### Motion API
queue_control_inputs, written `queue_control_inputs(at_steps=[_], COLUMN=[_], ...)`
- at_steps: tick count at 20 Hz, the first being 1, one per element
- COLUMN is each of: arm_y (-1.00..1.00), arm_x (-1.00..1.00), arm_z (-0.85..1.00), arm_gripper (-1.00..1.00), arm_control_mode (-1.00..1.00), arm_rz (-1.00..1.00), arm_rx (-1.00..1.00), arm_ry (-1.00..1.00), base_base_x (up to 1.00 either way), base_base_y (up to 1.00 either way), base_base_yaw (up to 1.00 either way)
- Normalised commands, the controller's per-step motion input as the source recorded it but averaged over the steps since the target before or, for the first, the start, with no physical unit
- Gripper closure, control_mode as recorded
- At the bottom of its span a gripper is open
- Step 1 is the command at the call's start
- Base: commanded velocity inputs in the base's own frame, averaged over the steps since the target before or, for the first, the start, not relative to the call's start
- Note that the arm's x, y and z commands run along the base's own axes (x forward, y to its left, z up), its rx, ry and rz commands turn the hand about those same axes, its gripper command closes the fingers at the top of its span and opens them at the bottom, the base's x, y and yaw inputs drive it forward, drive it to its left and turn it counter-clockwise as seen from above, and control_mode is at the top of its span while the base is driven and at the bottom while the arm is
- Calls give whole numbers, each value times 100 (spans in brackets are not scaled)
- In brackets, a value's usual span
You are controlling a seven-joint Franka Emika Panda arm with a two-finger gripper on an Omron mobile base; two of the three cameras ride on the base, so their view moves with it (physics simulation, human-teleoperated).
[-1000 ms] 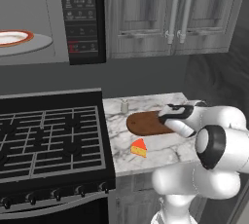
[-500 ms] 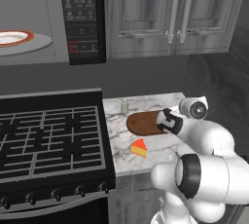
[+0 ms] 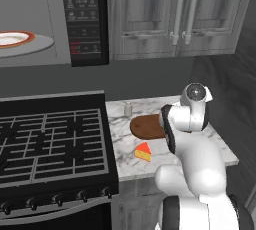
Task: Retrieve the reheated potato from the microwave, then place the potato, cheese, and condiment on the cutting board.
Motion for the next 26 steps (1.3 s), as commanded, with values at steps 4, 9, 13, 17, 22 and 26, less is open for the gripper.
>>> queue_control_inputs(at_steps=[4, 9, 13, 17, 22, 26], arm_y=[35, 42, 51, 45, 40, 39], arm_x=[-23, -5, 1, 8, 4, 23], arm_z=[21, 2, -4, 0, -8, -10], arm_gripper=[-100, -100, -100, -100, -100, -100], arm_control_mode=[-100, -100, -100, -100, -100, -100], arm_rz=[1, 1, 0, 0, 0, 0], arm_rx=[0, 4, 7, 14, 23, 23], arm_ry=[19, 1, -3, -4, -6, -3], base_base_x=[0, 0, 0, 0, 0, 0], base_base_y=[0, 0, 0, 0, 0, 0], base_base_yaw=[0, 0, 0, 0, 0, 0])
